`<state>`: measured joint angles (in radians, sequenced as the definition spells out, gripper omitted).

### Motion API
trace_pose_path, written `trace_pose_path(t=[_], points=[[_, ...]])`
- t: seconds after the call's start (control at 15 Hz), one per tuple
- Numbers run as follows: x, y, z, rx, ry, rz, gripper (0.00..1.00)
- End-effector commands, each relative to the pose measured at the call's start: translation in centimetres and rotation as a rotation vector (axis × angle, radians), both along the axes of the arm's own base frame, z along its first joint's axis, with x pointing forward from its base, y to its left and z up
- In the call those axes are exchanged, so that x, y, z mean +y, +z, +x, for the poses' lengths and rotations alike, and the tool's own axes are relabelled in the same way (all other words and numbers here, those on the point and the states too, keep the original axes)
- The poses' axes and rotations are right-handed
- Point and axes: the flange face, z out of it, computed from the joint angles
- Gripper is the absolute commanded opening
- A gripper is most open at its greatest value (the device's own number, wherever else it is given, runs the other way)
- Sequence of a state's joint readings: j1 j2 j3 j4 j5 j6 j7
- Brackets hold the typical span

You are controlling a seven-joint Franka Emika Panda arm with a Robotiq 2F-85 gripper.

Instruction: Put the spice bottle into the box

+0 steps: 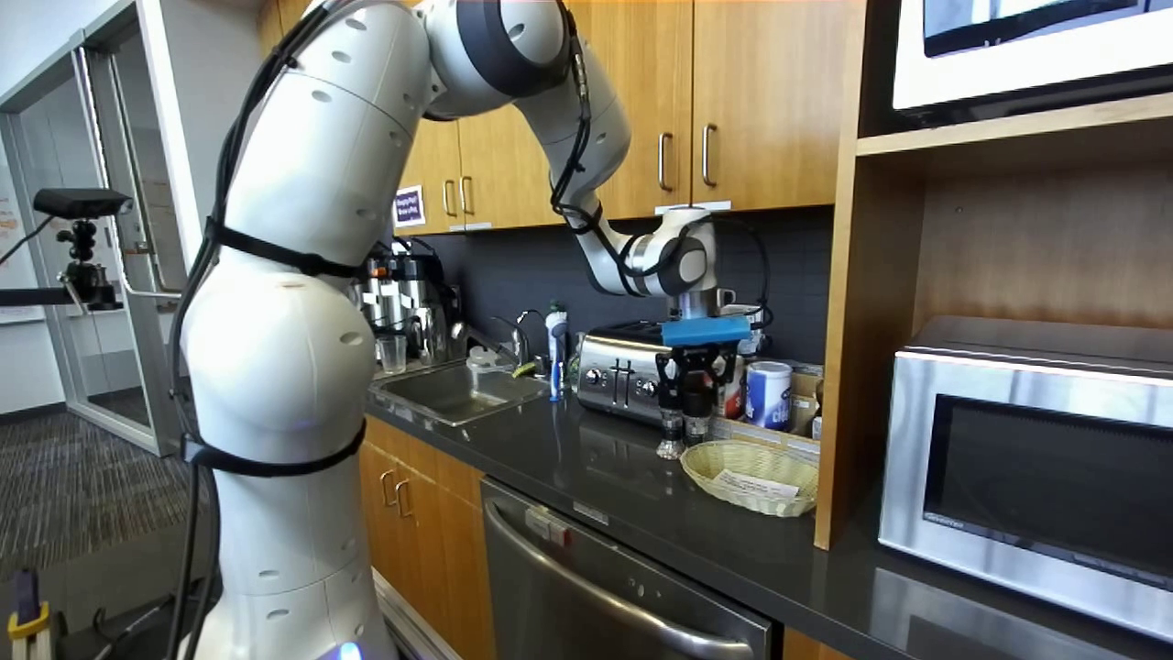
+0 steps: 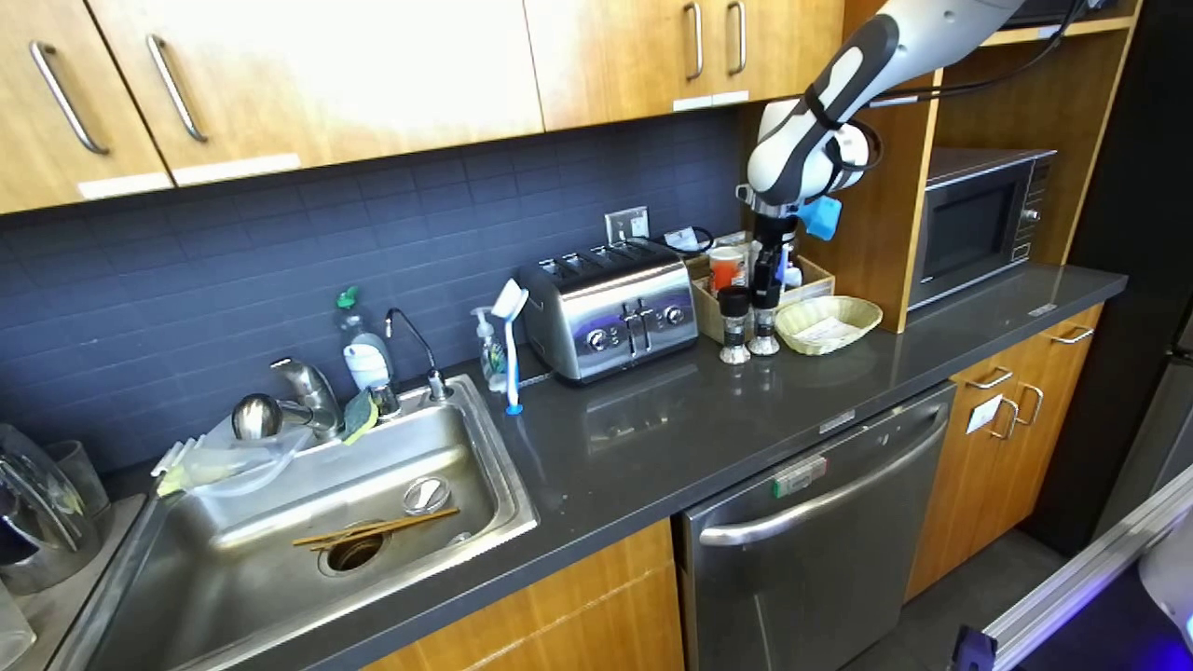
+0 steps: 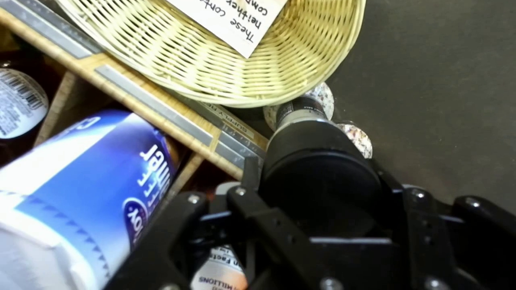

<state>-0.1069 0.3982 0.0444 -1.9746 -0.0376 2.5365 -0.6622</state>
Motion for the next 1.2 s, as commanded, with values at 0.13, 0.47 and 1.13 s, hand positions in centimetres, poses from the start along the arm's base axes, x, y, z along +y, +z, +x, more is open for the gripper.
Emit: trace_pose_path(t=[0.13, 0.47, 1.13], points=[[-0.4, 2.8, 0.2, -0.042, -0.028, 0.01, 0.4], [-1.3, 2.9, 0.2, -0.042, -0.052, 0.014, 0.4], [-1.4, 5.4, -1.5, -0.056, -0.125, 0.023, 0.4]])
